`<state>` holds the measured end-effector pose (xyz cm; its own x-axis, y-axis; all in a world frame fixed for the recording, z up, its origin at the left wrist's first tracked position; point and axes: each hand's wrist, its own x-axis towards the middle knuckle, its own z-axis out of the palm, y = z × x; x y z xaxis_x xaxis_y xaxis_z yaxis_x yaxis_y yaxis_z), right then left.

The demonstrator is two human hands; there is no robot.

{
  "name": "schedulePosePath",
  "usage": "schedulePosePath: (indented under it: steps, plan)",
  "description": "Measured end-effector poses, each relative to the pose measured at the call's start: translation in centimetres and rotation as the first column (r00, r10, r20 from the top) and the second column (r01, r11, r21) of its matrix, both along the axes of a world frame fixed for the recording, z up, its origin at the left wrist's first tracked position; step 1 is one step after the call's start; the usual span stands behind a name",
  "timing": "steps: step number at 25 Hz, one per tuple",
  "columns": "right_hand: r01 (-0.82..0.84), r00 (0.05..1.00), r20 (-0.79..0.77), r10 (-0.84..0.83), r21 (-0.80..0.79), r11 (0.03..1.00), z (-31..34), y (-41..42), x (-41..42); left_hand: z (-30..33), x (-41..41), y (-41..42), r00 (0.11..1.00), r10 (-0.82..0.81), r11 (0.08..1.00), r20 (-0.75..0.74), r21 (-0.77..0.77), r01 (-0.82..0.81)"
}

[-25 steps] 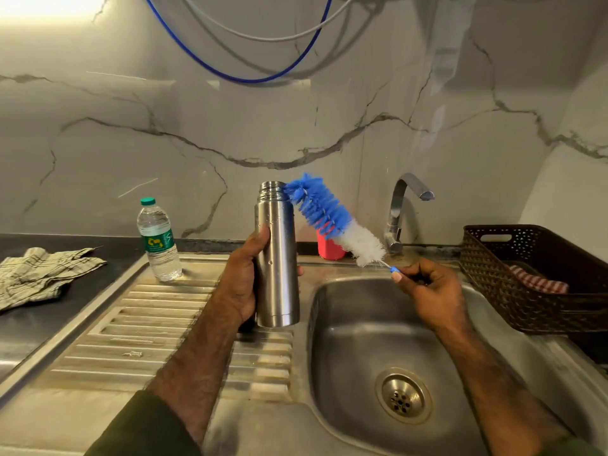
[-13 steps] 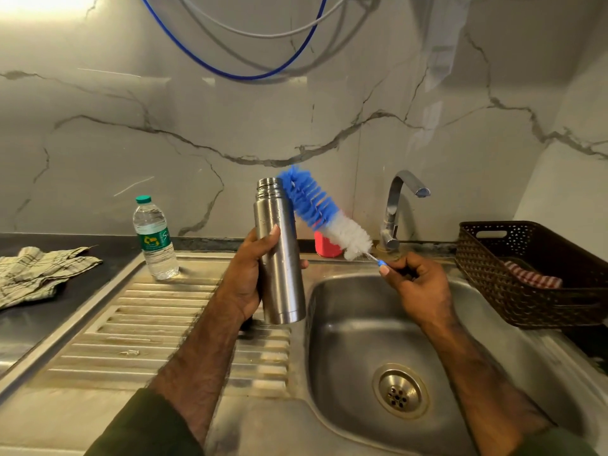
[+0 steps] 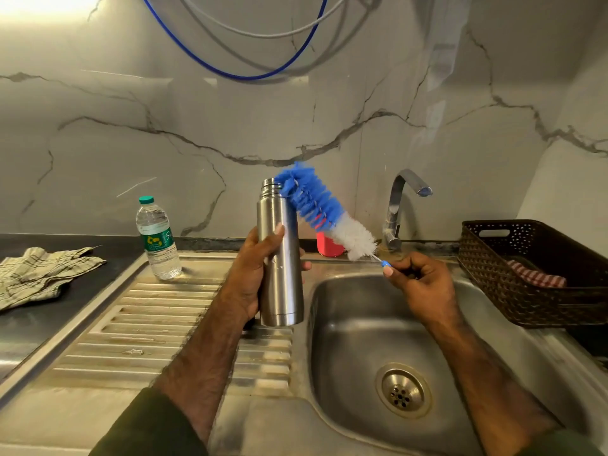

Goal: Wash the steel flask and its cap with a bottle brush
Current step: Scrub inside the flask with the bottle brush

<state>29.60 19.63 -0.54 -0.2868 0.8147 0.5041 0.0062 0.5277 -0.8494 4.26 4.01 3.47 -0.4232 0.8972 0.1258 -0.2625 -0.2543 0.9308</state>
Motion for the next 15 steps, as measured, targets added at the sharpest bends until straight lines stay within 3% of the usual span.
schedulePosePath:
  steps: [6, 11, 15]
  plan:
    - [-0.026, 1.000, -0.015, 0.026, -0.034, 0.999, 0.4, 0.2, -0.3, 0.3, 1.0, -0.6, 0.984, -0.162, 0.979, 0.075, -0.110, 0.170]
    - [0.011, 0.999, 0.048, -0.008, -0.076, 0.997, 0.1, 1.1, 1.2, 0.4, -0.6, -1.4, 0.919, -0.341, 0.940, 0.198, 0.050, 0.338]
    - [-0.025, 0.997, 0.066, 0.027, -0.034, 0.999, 0.5, 0.0, -0.2, 0.1, 0.5, -1.1, 0.894, -0.413, 0.910, 0.174, 0.030, 0.414]
